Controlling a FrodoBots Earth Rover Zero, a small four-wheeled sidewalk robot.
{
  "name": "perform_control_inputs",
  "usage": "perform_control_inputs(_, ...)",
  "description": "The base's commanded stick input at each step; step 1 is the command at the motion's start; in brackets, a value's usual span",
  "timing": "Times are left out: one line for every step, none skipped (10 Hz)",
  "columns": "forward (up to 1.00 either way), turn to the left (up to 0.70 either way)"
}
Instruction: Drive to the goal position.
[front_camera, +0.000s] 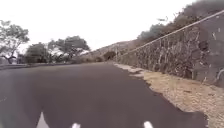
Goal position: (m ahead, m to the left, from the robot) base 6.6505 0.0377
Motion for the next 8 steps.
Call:
perform_control_inputs(0.85,-0.05)
perform_control_inputs(0.85,0.00)
perform_control_inputs(0.85,0.00)
perform_control_inputs(0.85,0.00)
perform_control_inputs(0.85,0.00)
perform_control_inputs(0.85,0.00)
perform_control_inputs(0.85,-0.14)
perform_control_inputs(0.85,-0.09)
